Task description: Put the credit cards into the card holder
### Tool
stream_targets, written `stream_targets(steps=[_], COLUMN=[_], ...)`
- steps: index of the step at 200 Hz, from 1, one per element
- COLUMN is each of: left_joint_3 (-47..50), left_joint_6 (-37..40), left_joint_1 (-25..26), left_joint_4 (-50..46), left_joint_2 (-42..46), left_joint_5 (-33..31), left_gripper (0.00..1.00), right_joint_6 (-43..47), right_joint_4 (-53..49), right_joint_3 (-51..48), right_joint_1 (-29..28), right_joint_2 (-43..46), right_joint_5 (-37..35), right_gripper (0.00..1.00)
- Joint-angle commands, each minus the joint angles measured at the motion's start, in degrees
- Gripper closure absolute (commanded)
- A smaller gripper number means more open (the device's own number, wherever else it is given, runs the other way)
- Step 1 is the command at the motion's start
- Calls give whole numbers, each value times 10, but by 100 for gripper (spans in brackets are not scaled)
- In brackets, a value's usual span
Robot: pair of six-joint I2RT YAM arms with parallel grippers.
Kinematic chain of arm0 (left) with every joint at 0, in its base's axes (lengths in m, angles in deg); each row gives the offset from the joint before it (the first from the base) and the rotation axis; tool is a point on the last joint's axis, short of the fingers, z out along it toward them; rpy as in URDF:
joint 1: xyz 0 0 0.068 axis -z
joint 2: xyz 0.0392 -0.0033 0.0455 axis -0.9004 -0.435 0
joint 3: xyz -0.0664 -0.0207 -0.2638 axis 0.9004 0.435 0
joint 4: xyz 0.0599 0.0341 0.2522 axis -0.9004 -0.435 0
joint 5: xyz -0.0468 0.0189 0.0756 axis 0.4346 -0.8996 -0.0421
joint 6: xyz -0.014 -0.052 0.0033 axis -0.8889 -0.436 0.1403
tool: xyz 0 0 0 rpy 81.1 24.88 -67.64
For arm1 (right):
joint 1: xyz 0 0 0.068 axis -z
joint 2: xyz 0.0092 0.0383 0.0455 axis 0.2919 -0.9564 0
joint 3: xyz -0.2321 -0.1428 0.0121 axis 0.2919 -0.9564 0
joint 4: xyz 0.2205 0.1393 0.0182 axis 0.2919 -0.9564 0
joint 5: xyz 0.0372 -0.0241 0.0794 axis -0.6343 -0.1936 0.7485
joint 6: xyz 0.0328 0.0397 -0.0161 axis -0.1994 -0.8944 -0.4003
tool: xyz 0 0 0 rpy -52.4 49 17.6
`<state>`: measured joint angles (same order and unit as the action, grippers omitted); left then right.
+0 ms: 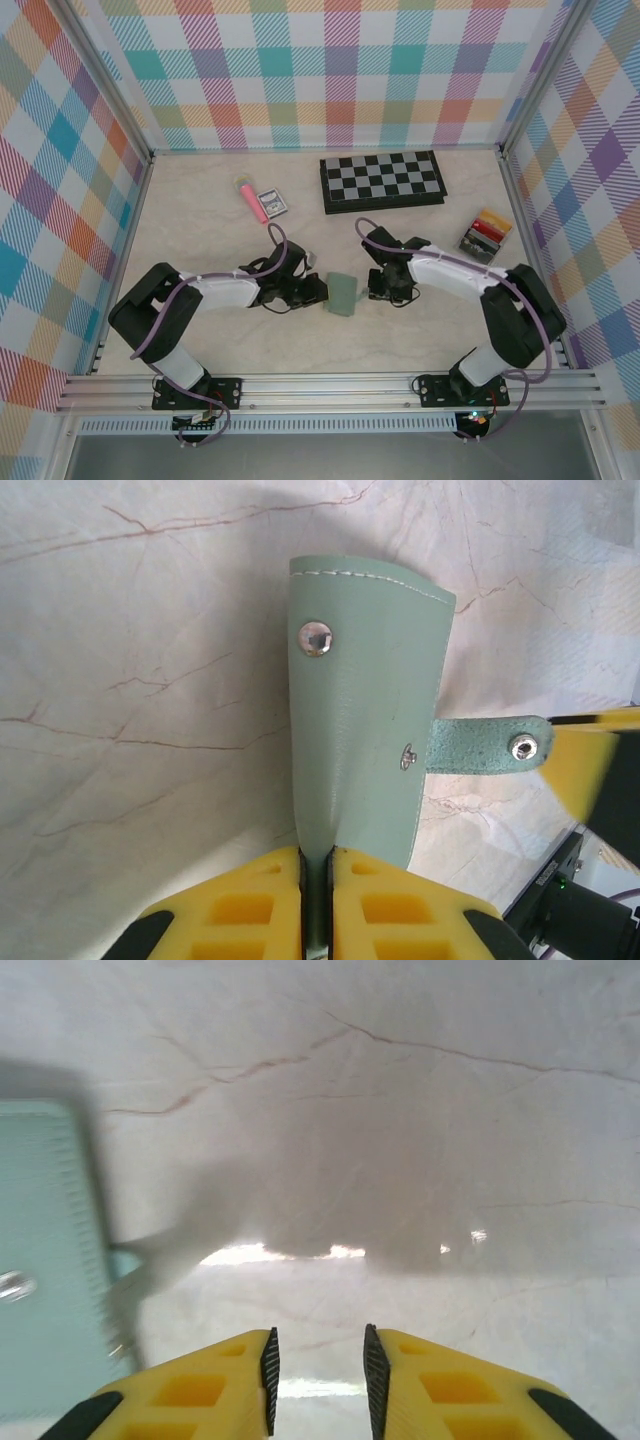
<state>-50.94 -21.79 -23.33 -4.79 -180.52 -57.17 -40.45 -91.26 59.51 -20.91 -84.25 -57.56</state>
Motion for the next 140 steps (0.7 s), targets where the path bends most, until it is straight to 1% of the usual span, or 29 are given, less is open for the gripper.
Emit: stream_targets(steps=[1,19,42,50,75,93,125,140], left_joint_3=[-1,-3,-3,-4,-4,-5,-1,2], left_joint_6=[-9,-9,-9,-10,-10,-9,-9,-10], left_joint_1=[12,14,15,15,16,16,16,16], left_joint_4=[-16,-18,-20,-20,-21,-23,-28,-29], left_joint_2=[10,10,12,12,13,12,15,17], left_joint_5=[-15,-17,-18,-19,-19,-21,-23,-23], left_gripper=[88,88,88,88,87,87,87,87], right_joint_6=[-1,-2,-1,4,18,20,24,28], right_joint_4=[-8,13,31,33,7,1,-27,-33], right_joint_3=[24,35,52,59,80,77,61,52], right_joint_1=[1,0,-7,-9,-15,-16,-15,-15], right_joint_2=[22,19,-4,-21,-75,-96,-96,-96], right_joint_5=[30,53,67,75,62,56,11,2], right_gripper=[67,64,53,52,52,53,64,66])
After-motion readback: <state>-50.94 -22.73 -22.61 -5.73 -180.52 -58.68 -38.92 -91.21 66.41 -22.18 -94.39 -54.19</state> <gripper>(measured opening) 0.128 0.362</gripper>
